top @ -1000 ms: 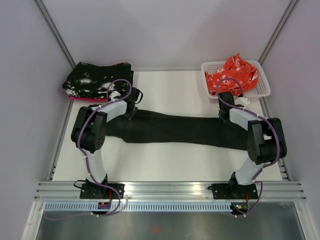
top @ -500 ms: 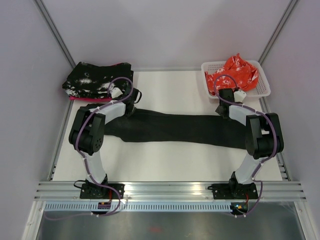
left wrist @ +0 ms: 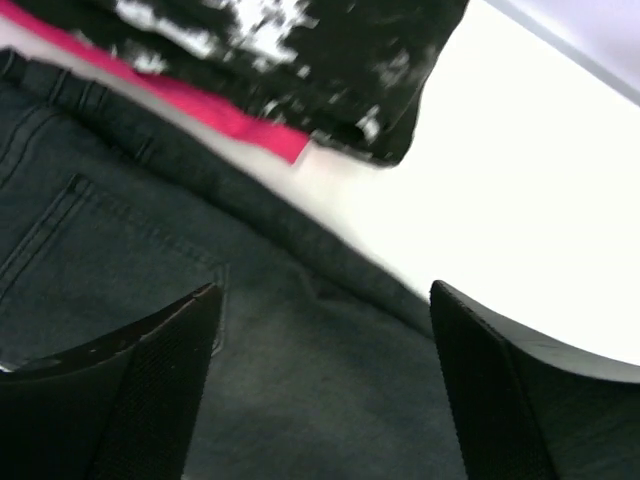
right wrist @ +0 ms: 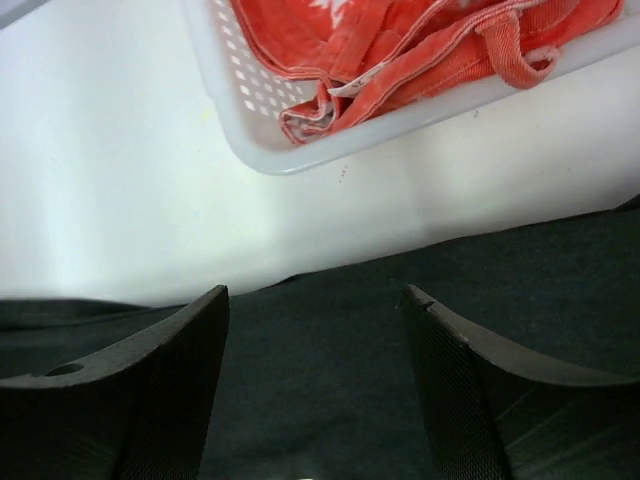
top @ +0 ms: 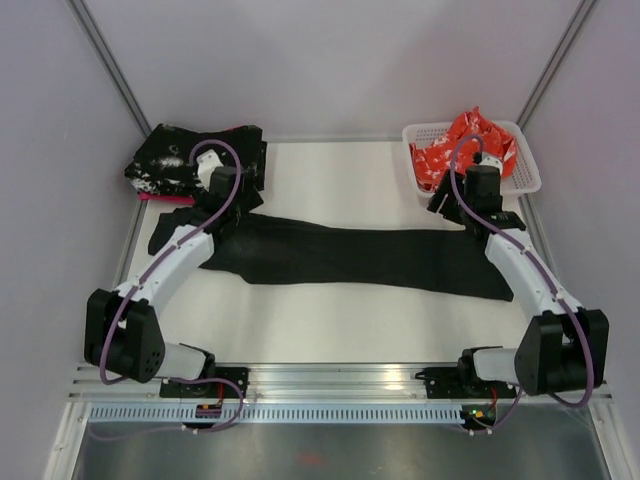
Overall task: Fold and stack the trousers
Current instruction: Fold the trousers
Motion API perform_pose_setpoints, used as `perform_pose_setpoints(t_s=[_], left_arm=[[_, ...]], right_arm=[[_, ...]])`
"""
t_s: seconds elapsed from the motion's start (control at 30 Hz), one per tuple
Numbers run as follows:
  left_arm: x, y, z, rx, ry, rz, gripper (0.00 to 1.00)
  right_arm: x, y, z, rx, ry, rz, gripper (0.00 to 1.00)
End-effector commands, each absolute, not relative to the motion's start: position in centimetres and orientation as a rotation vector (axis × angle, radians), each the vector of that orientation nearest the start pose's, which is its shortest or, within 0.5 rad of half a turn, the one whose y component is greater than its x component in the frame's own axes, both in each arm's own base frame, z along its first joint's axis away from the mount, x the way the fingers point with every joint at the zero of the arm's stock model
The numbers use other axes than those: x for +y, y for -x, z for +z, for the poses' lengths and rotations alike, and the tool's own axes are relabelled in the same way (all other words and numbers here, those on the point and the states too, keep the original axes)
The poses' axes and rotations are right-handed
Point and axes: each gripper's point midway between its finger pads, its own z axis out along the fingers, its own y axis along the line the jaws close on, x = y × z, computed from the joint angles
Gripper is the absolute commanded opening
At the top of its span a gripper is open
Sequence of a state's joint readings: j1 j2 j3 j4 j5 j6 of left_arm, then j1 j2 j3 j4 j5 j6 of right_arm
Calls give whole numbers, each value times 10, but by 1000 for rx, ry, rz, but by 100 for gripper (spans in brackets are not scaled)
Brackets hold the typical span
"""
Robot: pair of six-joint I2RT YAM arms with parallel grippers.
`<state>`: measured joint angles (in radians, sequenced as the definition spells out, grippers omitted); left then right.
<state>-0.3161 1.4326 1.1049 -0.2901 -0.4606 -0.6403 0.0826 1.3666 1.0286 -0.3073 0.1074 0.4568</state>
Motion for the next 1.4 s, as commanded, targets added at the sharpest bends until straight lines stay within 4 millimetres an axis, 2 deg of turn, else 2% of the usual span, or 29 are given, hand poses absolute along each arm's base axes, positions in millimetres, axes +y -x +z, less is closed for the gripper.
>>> perform_pose_setpoints(t_s=[0.0,0.03,0.07,0.13,0.2,0.23,0.27,0.3,0.33,0.4,0.43,0.57,0.6,0.63,0.67,0.7,0.87,0.97,1.1,1.2,1.3,1.33,1.37], left_arm=[[-71,-377,139,2142,539,-40,87],[-73,-373,133,2152,528,-56,85],[-82,-373,132,2157,490,-122,78],[-99,-364,120,2207,359,-221,69],[-110,-365,117,2220,290,-273,60],[-114,-365,108,2252,252,-277,49],[-120,-365,102,2278,223,-301,32],[-121,-369,100,2288,227,-294,28],[-121,-371,83,2331,250,-278,16],[-125,-385,78,2333,275,-276,9],[-129,-388,62,2372,289,-281,7],[-147,-419,55,2380,293,-337,5],[-150,-423,53,2383,288,-340,5],[-151,-428,51,2384,290,-338,5],[-151,-430,41,2406,289,-320,5],[-152,-439,44,2392,292,-322,5],[-154,-458,33,2392,311,-293,4],[-156,-470,29,2396,321,-274,4],[-160,-473,21,2407,339,-297,6],[-163,-465,14,2475,326,-300,8],[-155,-451,28,2480,328,-271,11],[-148,-445,51,2443,337,-251,16],[-140,-431,50,2452,345,-226,18]], right_arm=[[38,-358,146,2252,-399,208,75],[33,-352,142,2259,-418,175,75],[28,-346,136,2269,-430,149,75],[28,-330,125,2299,-428,144,74],[27,-317,112,2330,-440,136,73],[24,-313,107,2344,-456,117,69],[20,-310,101,2355,-492,101,67],[17,-305,89,2386,-517,78,65],[11,-304,84,2390,-544,56,63],[4,-302,69,2419,-611,26,61],[-3,-305,67,2405,-659,7,57],[-20,-321,57,2389,-715,-88,50],[-32,-325,57,2372,-756,-112,48],[-35,-329,56,2368,-763,-121,47],[-37,-336,54,2372,-770,-126,47],[-40,-341,52,2364,-779,-125,46],[-41,-365,35,2396,-799,-92,45],[-36,-370,24,2423,-811,-44,43],[-32,-370,16,2423,-825,-17,43],[-32,-365,11,2445,-819,-25,43],[-36,-357,7,2469,-805,-68,43],[-38,-355,7,2470,-803,-84,43],[-39,-353,7,2472,-806,-91,43]])
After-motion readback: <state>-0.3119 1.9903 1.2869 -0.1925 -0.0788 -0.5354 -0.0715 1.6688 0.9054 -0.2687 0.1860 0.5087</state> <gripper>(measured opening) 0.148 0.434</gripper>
